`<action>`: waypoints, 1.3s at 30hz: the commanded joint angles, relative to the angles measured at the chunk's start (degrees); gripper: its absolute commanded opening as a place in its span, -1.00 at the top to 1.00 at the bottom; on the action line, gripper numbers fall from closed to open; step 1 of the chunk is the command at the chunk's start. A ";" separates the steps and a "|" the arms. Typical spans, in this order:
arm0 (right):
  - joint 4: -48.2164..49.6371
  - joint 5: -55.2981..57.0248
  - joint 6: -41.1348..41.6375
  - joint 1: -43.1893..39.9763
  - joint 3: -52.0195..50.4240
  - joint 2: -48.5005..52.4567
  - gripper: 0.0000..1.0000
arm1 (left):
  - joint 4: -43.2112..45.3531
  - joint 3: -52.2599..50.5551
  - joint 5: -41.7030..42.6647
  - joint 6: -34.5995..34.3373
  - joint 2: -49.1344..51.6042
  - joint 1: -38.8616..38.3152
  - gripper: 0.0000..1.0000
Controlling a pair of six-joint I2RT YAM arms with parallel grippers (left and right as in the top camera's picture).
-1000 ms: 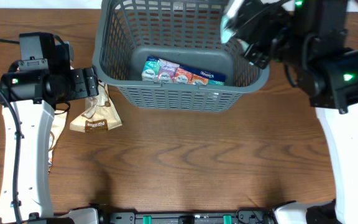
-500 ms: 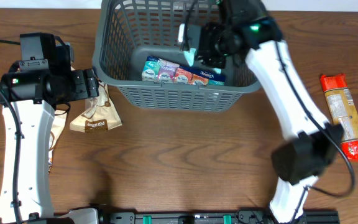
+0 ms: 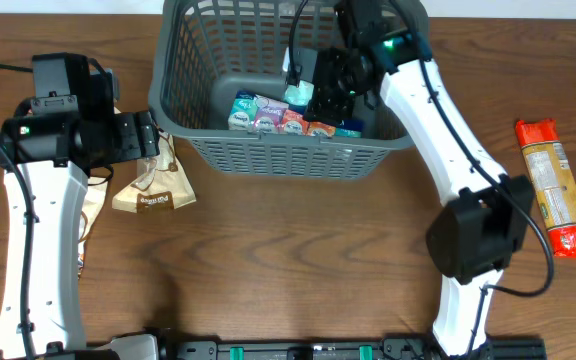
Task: Pack container
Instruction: 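Carry the mint-green packet into the basket and release it, then move the right gripper to the red biscuit packet and descend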
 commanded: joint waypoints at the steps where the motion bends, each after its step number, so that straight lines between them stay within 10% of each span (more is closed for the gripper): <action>1: 0.00 1.01 2.51 -1.88 4.28 -10.01 -0.32 | -0.17 -0.35 0.59 0.37 0.26 0.09 -0.83; 16: -2.78 15.32 13.81 -32.06 7.43 -29.20 -0.67 | -0.24 -0.35 0.59 0.37 0.26 0.09 -0.83; 26: -16.02 14.73 11.87 -53.02 7.43 -14.88 -0.82 | 0.13 -0.35 0.59 0.13 0.26 0.09 -0.83; 39: -17.75 13.73 14.03 -56.96 7.41 7.19 -0.89 | 0.13 -0.35 0.61 -3.34 0.26 0.09 -0.83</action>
